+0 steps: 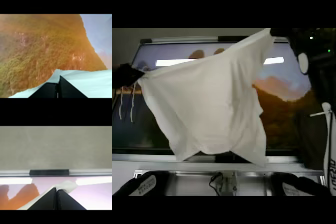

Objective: Fold the shirts.

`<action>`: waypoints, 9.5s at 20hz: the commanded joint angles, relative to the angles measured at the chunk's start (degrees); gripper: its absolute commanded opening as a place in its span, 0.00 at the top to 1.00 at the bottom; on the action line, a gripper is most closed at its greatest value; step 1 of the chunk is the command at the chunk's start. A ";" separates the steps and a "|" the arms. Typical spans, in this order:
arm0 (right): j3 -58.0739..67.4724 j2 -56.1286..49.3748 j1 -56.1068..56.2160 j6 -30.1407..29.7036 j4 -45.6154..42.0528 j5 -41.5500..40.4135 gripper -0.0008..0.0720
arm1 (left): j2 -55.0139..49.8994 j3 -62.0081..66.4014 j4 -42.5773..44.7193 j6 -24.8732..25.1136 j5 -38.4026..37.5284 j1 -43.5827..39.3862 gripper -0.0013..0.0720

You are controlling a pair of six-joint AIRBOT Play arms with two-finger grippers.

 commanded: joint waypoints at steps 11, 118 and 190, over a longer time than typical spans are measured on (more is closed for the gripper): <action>0.07 -16.87 -2.64 10.08 16.72 18.08 0.62 | -26.36 -0.72 -5.05 -3.26 -5.27 -7.19 0.35; -10.16 -12.94 -17.05 -34.32 55.39 9.05 0.90 | -25.99 8.63 -0.02 0.00 9.42 -5.25 0.95; -26.62 9.29 -25.83 -29.75 29.42 60.11 0.31 | -5.68 -45.00 2.16 9.70 -5.27 6.40 0.39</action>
